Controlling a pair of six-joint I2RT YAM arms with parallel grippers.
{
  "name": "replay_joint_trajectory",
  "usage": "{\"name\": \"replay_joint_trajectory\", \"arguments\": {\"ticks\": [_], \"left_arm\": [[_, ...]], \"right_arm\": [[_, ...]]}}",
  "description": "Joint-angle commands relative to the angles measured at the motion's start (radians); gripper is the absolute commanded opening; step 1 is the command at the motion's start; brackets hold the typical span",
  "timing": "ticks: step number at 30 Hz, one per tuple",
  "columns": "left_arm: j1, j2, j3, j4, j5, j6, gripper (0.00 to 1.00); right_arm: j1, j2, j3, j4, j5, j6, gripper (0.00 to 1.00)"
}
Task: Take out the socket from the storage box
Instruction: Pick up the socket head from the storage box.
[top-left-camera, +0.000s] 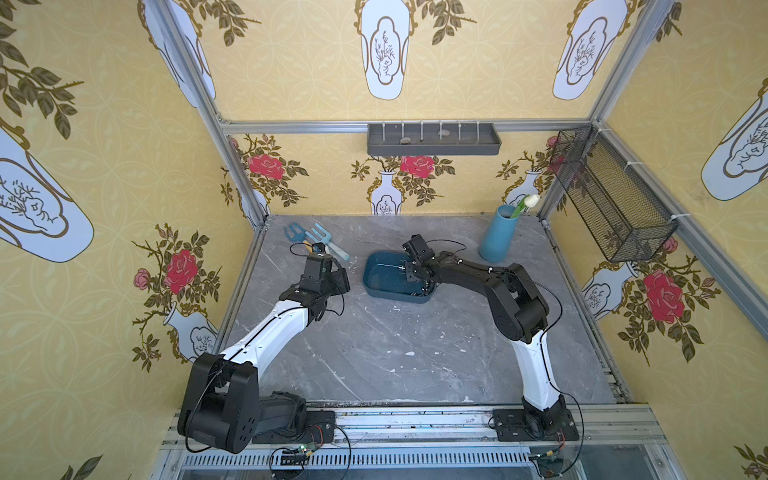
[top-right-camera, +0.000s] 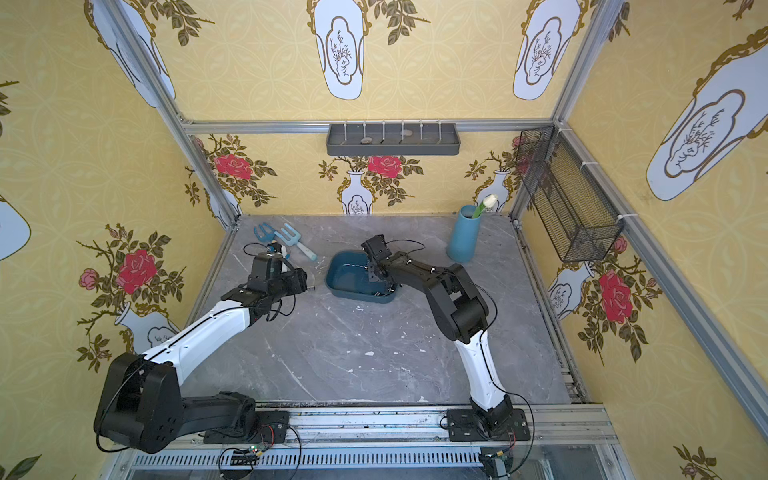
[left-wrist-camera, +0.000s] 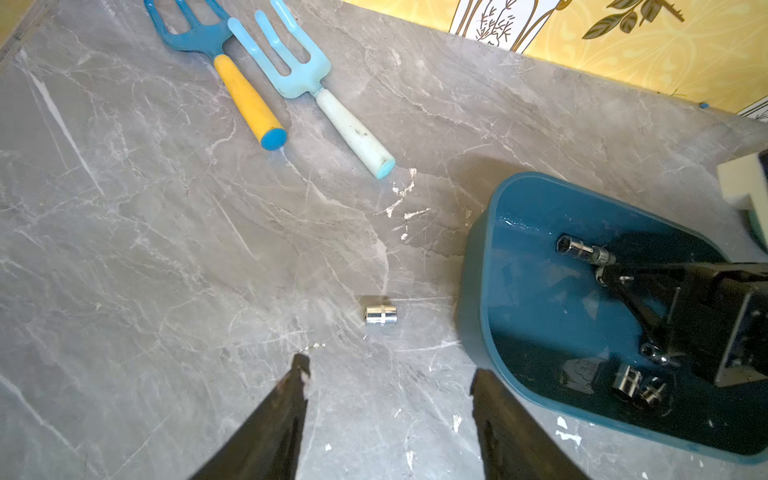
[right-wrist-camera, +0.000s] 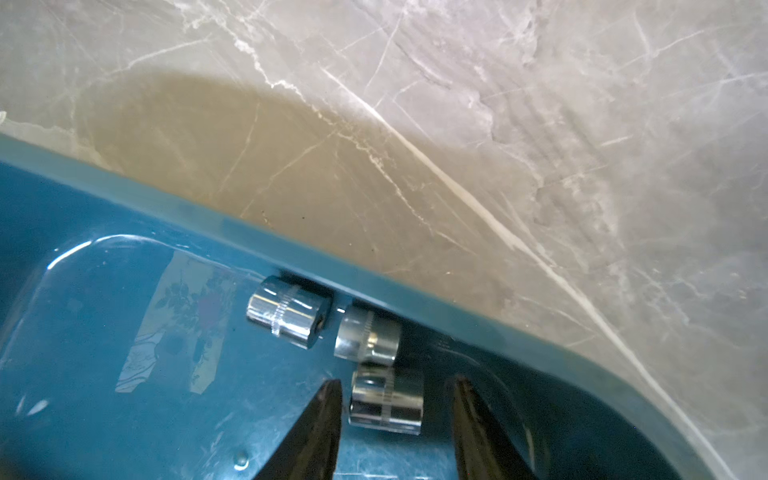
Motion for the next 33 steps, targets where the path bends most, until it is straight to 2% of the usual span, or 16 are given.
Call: {"name": "replay_joint_trajectory", "arguments": {"ticks": [1, 13, 20, 33], "left_arm": [[-0.001, -0.009, -0.012, 0.017, -0.001, 0.020, 0.68], [0.000, -0.023, -0.021, 0.030, 0.006, 0.027, 0.68], [0.000, -0.028, -0.024, 0.034, 0.003, 0.036, 0.68], [0.001, -0.040, -0.025, 0.035, 0.001, 0.044, 0.69]], "right_arm": [[0.005, 0.007, 0.010, 0.010, 0.023, 0.043, 0.49], [0.010, 0.035, 0.034, 0.003, 0.054, 0.084, 0.48], [0.011, 0.045, 0.045, 0.005, 0.061, 0.090, 0.45], [0.019, 0.022, 0.042, -0.006, 0.062, 0.048, 0.26]]}}
